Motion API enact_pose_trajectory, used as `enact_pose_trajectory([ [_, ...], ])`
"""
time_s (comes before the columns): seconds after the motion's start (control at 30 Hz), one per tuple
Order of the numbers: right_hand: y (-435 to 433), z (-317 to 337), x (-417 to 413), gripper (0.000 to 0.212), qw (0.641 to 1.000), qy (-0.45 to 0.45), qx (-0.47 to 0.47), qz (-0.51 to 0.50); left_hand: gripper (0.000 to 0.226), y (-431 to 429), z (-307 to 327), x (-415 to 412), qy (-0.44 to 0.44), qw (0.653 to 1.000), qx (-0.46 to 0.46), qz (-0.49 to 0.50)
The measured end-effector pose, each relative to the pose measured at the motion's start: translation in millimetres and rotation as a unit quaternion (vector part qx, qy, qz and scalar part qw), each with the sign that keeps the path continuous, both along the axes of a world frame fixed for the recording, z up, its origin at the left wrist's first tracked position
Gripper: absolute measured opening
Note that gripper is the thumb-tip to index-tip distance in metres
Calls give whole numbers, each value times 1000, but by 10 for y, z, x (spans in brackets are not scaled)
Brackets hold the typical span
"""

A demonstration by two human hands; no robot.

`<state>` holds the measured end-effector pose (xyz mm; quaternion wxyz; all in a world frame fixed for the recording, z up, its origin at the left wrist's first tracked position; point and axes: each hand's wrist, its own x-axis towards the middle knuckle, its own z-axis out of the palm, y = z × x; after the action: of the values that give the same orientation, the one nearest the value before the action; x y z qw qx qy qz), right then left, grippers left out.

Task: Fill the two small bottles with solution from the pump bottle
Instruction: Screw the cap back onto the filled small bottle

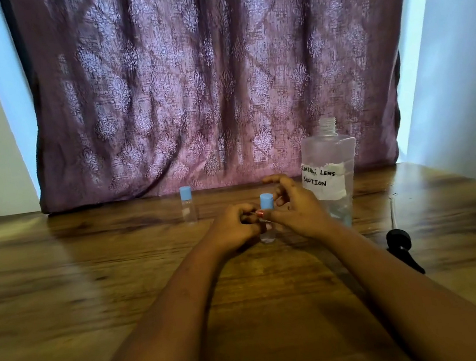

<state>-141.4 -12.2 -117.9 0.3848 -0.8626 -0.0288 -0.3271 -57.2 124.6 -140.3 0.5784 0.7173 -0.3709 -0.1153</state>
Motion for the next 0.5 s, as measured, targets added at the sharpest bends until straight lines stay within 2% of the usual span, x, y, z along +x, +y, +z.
enact_pose_trajectory([
  [0.07, -4, 6, -2, 61, 1000, 5, -15, 1, 28, 13, 5, -3, 2, 1000, 5, 1],
  [0.2, 9, 12, -4, 58, 998, 17, 39, 49, 22, 24, 18, -28, -25, 1000, 1, 8],
  [0.37, 24, 21, -16, 51, 999, -6, 35, 28, 27, 22, 28, -40, -25, 1000, 11, 13],
  [0.5, 31, -1, -7, 53, 999, 7, 23, 36, 25, 21, 36, -51, -14, 1000, 18, 8],
])
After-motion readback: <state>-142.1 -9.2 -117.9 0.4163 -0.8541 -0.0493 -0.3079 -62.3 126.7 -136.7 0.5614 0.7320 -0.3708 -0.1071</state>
